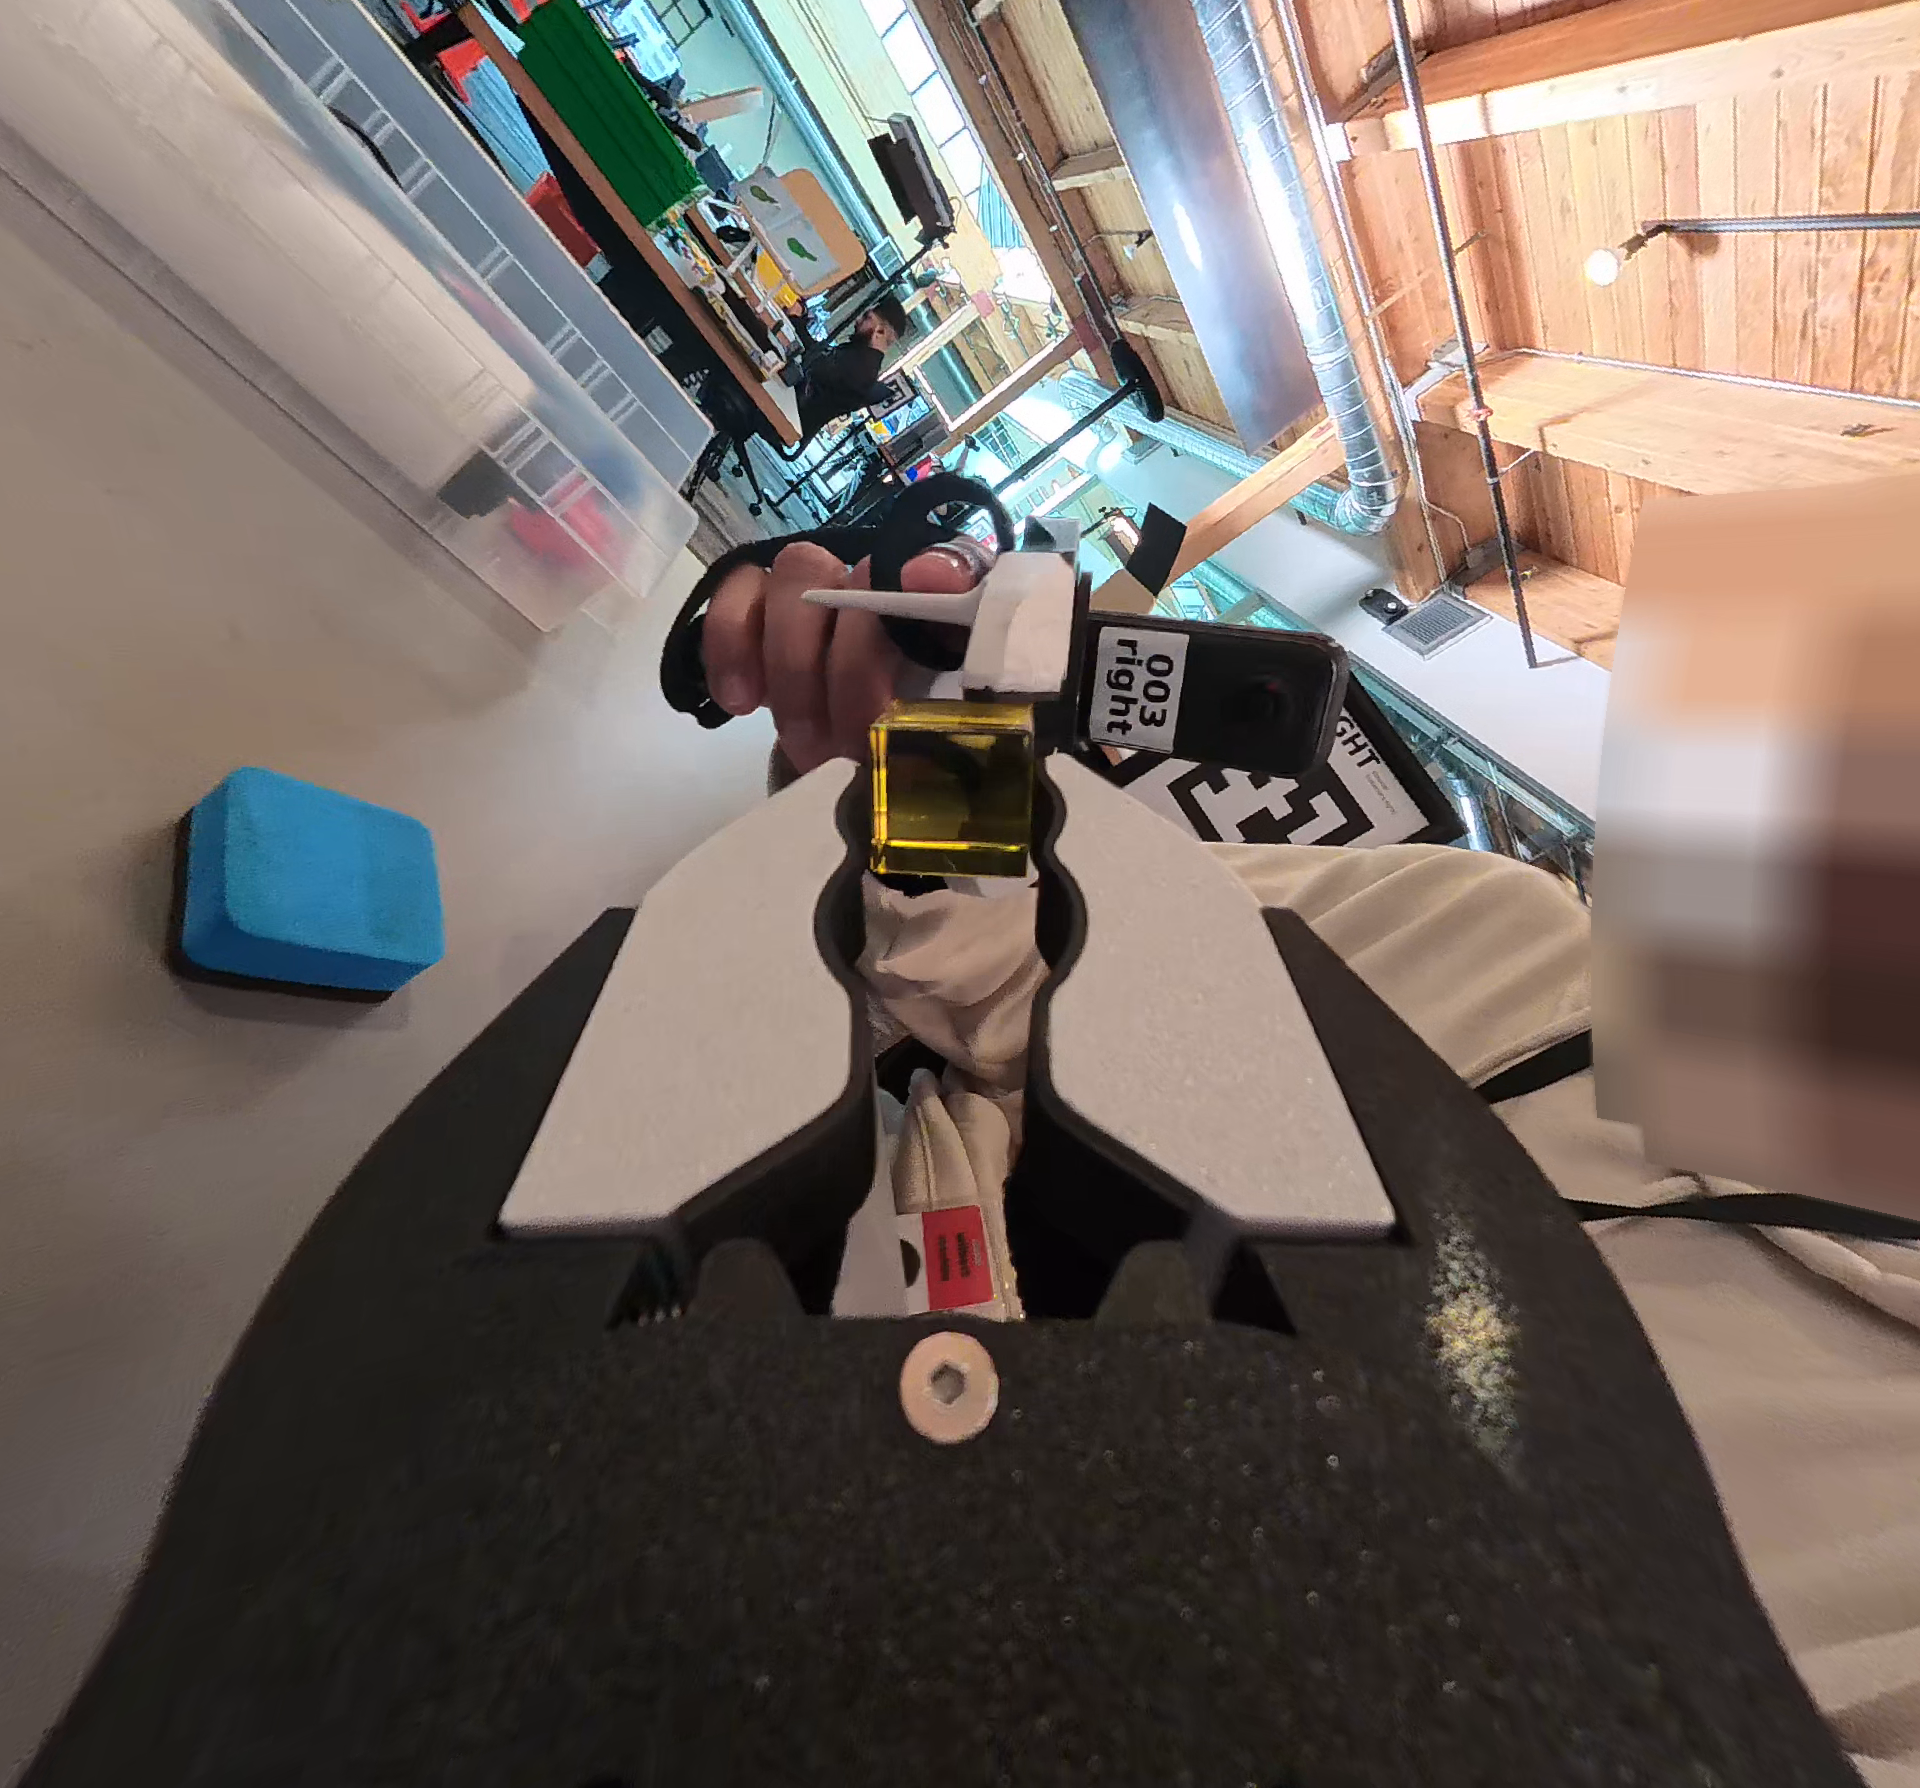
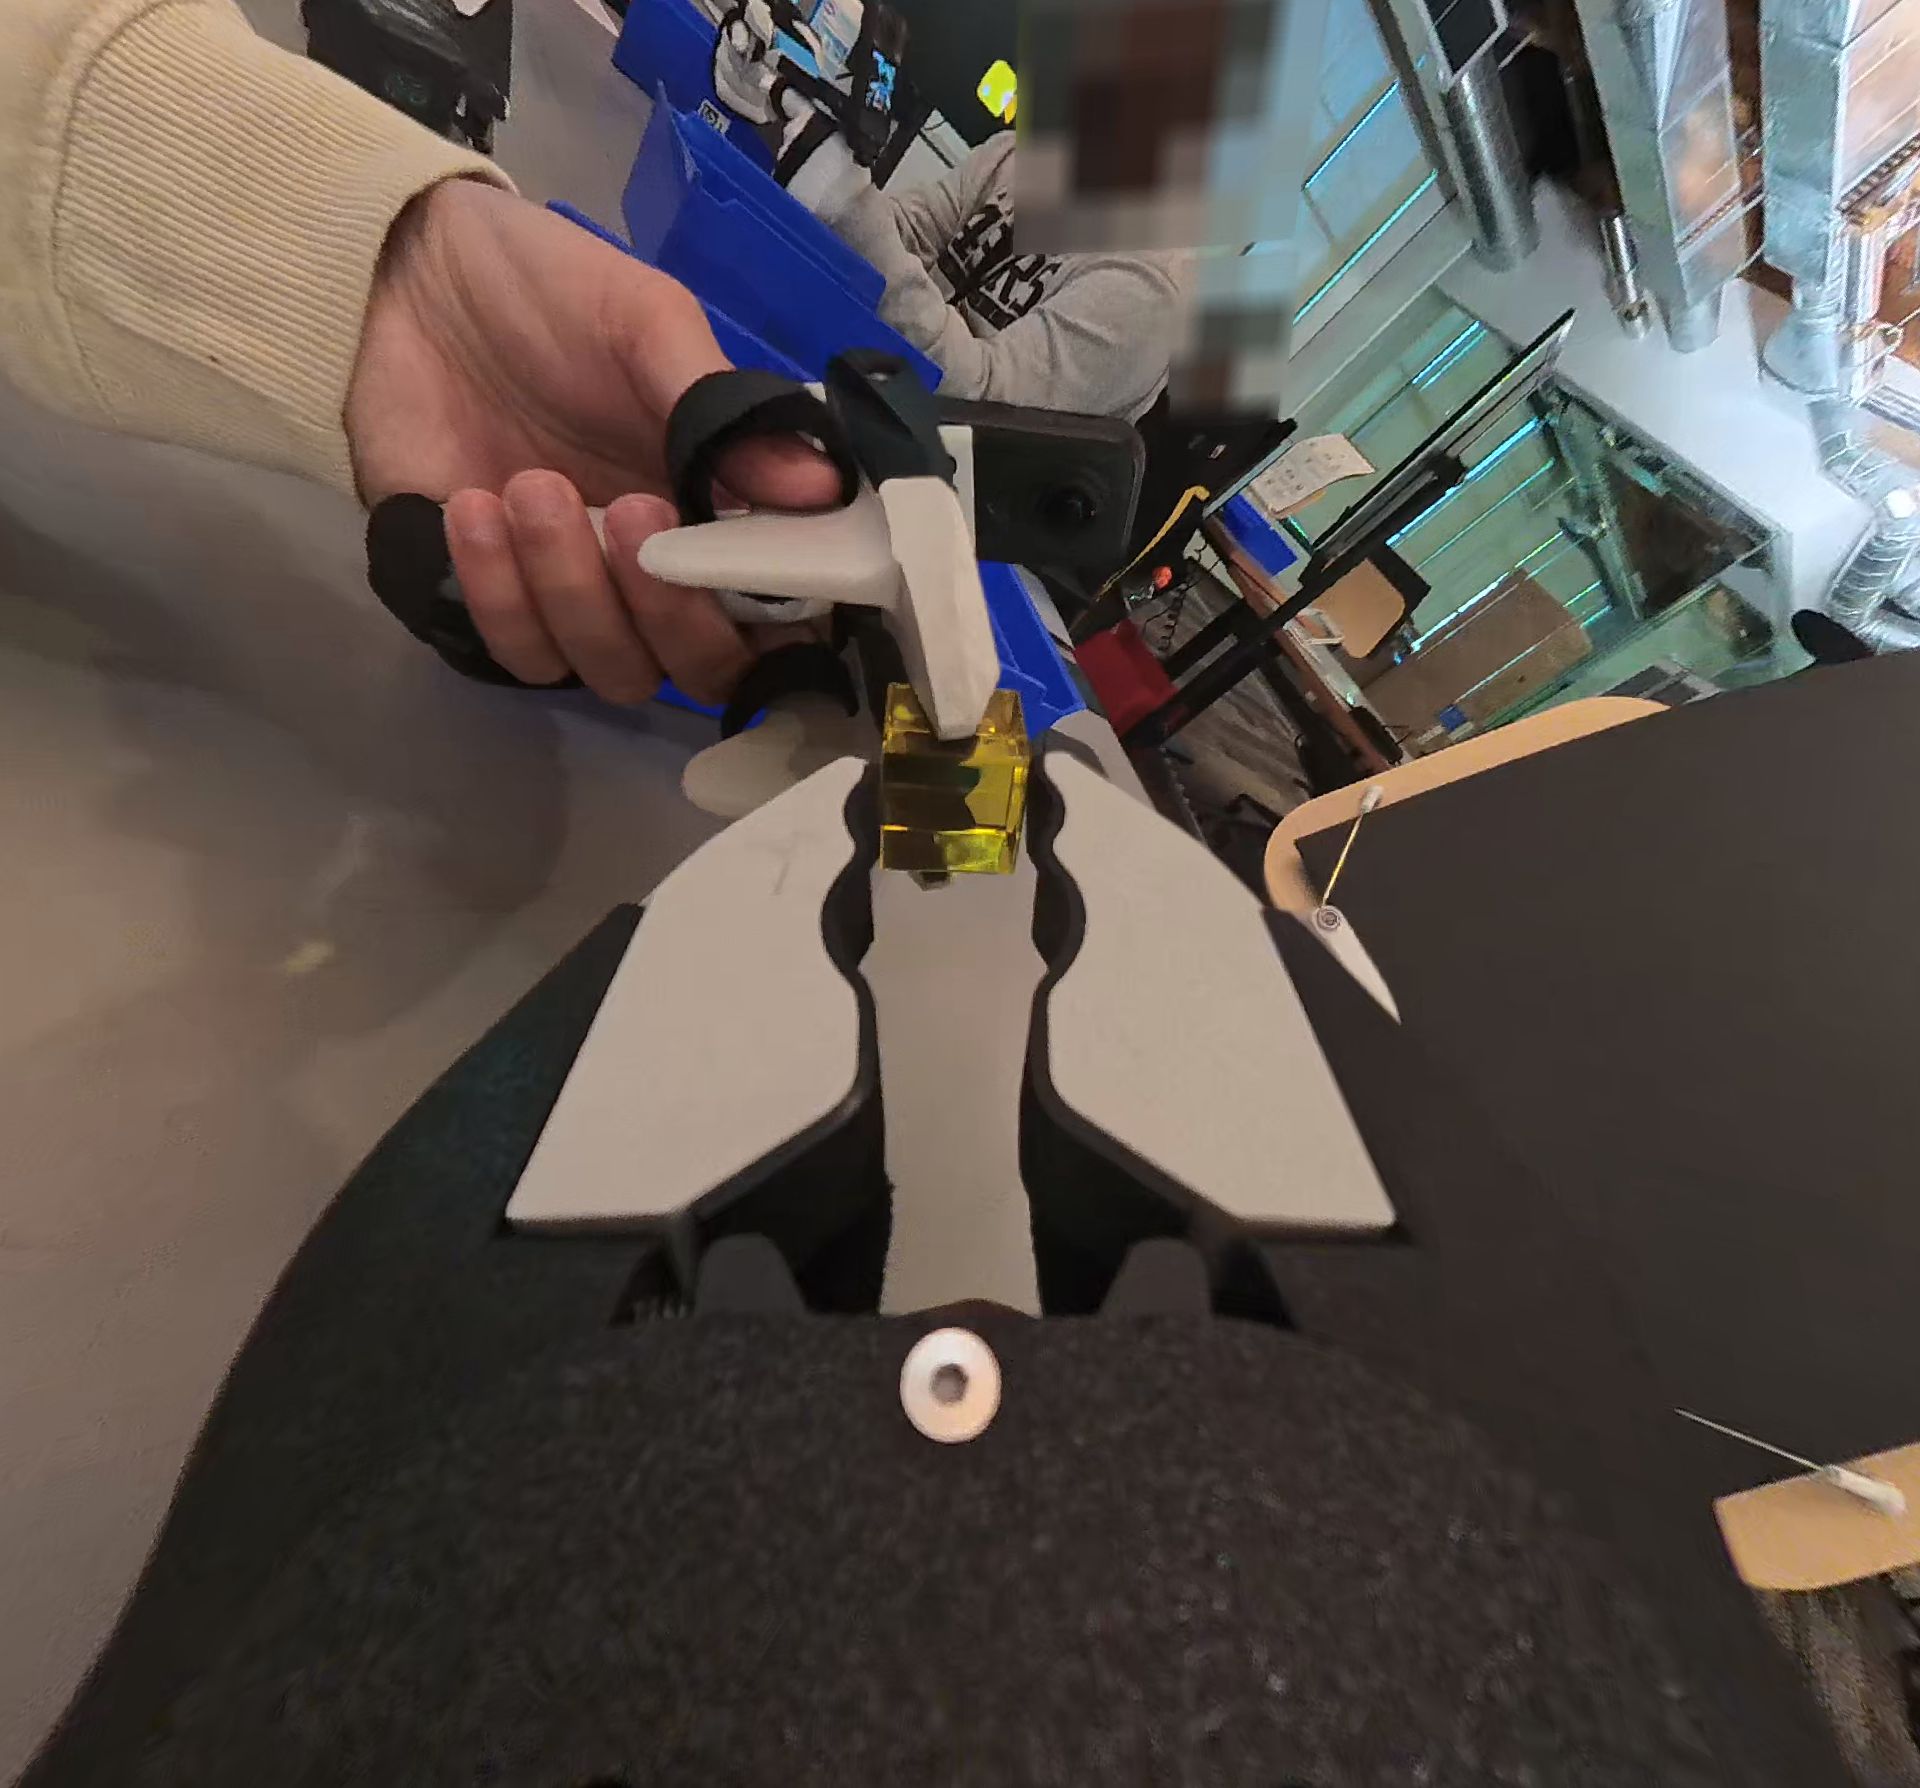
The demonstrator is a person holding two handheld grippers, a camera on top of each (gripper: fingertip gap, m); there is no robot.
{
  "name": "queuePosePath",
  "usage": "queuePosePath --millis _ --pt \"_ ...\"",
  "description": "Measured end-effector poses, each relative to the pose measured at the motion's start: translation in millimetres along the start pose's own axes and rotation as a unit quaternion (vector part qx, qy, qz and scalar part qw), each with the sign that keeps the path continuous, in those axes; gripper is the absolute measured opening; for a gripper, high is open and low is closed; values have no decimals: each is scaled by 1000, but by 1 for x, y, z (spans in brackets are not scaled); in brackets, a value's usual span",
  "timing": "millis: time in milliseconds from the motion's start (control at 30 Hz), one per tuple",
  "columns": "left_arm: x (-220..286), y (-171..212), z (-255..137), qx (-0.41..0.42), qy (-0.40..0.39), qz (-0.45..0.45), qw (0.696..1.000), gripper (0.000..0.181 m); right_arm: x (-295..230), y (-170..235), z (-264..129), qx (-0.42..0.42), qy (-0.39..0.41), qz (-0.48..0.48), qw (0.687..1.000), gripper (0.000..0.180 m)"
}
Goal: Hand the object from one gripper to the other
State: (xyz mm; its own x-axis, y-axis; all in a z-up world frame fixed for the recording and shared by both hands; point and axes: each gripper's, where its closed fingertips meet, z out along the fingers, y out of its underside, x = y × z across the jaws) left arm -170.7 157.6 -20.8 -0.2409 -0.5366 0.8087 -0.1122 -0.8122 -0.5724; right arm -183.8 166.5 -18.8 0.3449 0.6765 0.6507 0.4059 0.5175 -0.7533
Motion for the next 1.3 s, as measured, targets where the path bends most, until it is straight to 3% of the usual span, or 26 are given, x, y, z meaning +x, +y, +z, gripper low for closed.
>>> queuePosePath --millis 33,200,400,533,633,733,967,1100,1300 --pt "-2 0 0 -1 -5 1 1000 28 0 2 0 -3 1 -5 1000 26" --pt "-12 1 -7 -20 -59 26 998 43 -4 8 3 -19 -2 -20 1000 26" --pt "-30 -12 -37 -33 -217 77 973 53 4 25 4 -61 13 -28 998 26" --pt "-36 -23 -55 -49 -341 152 926 52 23 57 1 -174 56 -45 982 26" --pt "-37 -24 -52 -74 -394 208 892 50 41 76 -11 -300 101 -91 944 27" --pt "-35 -22 -37 -88 -393 249 881 49 42 63 -13 -343 117 -134 922 27" --pt "-24 -12 -9 -79 -305 252 915 47 12 32 6 -321 97 -201 920 26" --pt "-31 -6 -10 -100 -317 262 906 30 5 33 11 -333 94 -219 912 27" --pt "-27 -5 -14 -106 -300 250 914 26 1 27 13 -279 91 -200 935 27"
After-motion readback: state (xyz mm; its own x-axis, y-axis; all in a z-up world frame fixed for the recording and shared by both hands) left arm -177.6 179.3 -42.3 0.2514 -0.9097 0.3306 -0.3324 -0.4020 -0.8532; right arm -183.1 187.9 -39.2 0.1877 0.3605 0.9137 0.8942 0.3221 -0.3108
